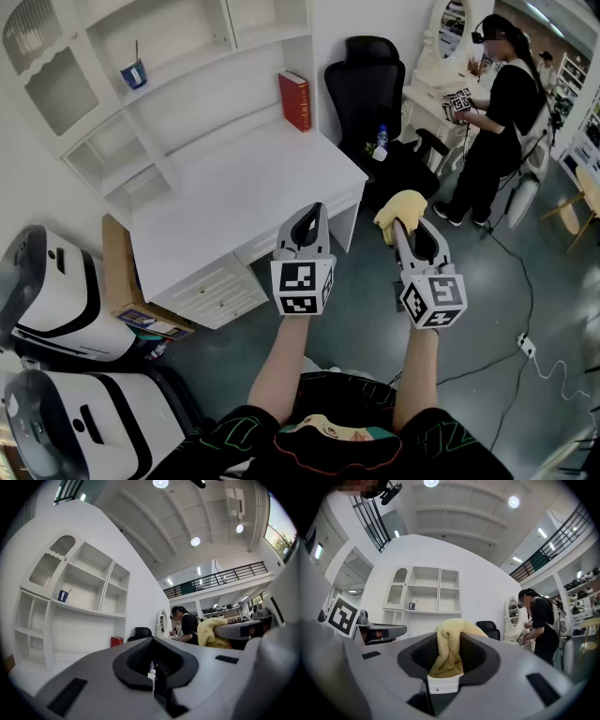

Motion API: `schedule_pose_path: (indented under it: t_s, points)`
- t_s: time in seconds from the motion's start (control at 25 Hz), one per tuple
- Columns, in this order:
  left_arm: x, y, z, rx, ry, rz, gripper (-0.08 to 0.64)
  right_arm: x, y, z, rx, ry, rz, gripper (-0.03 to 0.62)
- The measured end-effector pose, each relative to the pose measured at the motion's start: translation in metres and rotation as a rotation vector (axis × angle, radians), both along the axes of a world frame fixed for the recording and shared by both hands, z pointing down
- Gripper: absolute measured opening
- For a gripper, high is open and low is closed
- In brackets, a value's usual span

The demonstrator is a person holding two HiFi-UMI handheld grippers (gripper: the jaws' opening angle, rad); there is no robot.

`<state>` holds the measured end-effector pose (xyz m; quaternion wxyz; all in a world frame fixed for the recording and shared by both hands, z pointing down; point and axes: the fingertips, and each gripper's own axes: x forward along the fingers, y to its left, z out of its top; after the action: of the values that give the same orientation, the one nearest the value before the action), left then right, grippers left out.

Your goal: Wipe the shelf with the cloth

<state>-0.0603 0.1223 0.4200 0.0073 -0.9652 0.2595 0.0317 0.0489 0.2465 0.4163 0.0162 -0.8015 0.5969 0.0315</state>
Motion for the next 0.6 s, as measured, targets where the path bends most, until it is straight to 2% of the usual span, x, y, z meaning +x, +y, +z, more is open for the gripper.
schedule_pose_path:
  t_s: [0.16,0.32,0.6]
  points:
    - [-0.003,0.001,-0.001,-0.002,0.000,-0.008,0.000,-0.004,0.002,0.000,0.010,-0.001,-0.012,0.121]
    - [-0.004,0.000,-0.001,-0.003,0.001,-0.016,0.000,0.001,0.002,0.005,0.015,-0.060,-0.021,0.121]
    - [0.011,0.002,-0.008,0.020,0.004,-0.002,0.000,0.020,0.007,0.004,0.005,-0.056,0.001,0.121]
